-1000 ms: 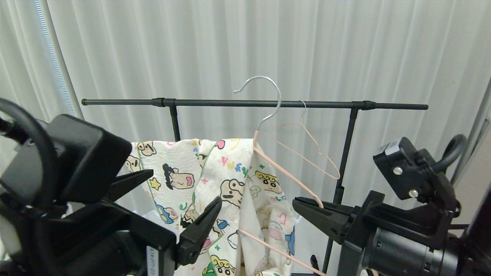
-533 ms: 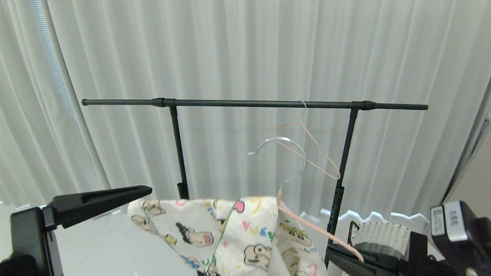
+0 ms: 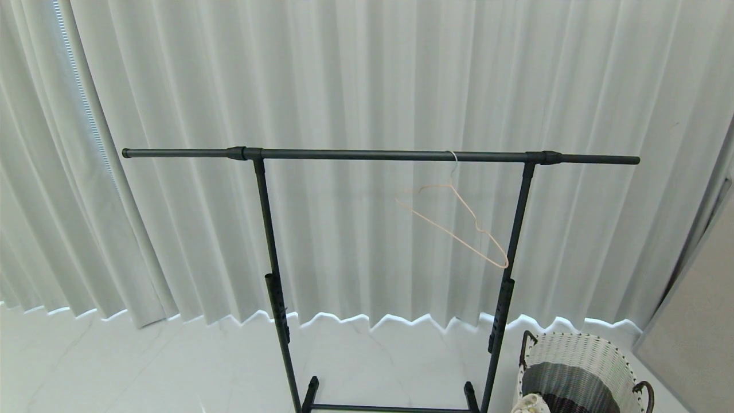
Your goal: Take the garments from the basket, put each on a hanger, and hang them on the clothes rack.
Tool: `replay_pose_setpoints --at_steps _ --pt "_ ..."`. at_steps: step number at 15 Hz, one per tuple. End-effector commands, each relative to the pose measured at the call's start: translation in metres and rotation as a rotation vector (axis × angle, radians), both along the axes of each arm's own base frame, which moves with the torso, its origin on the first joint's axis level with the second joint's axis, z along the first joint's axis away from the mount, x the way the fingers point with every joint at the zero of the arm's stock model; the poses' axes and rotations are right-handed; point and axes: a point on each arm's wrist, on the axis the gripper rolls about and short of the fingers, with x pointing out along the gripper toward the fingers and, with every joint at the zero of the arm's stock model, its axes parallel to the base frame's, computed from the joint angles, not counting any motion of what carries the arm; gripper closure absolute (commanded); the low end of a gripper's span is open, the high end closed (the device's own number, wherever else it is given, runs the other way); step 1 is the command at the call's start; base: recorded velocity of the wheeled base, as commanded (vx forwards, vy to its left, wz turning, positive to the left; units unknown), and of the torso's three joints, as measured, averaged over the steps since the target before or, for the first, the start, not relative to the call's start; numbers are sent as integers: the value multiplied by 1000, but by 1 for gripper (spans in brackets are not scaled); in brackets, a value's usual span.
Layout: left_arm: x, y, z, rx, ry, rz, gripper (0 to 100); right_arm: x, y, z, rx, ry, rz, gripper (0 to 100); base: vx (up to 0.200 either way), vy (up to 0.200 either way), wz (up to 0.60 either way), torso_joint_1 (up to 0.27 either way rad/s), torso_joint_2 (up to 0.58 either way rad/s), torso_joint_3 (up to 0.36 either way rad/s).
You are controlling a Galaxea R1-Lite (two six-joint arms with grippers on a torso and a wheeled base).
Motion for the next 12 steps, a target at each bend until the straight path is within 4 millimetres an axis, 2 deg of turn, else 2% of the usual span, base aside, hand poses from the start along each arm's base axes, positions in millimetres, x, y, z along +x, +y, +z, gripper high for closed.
replay_pose_setpoints --at_steps 1,5,7,12 --pt "-11 -4 -14 52 39 -75 0 -2 -1 0 -1 -2 11 100 0 0 0 0 0 0" --pt "-11 -10 -22 87 82 -52 0 -3 1 1 -3 -28 25 100 0 0 0 0 0 0" --pt "-8 -9 -33 121 129 -7 0 -3 1 1 -6 -38 29 100 0 0 0 0 0 0" --pt "3 -15 -38 144 153 74 0 -3 2 1 -11 -44 32 100 0 0 0 0 0 0"
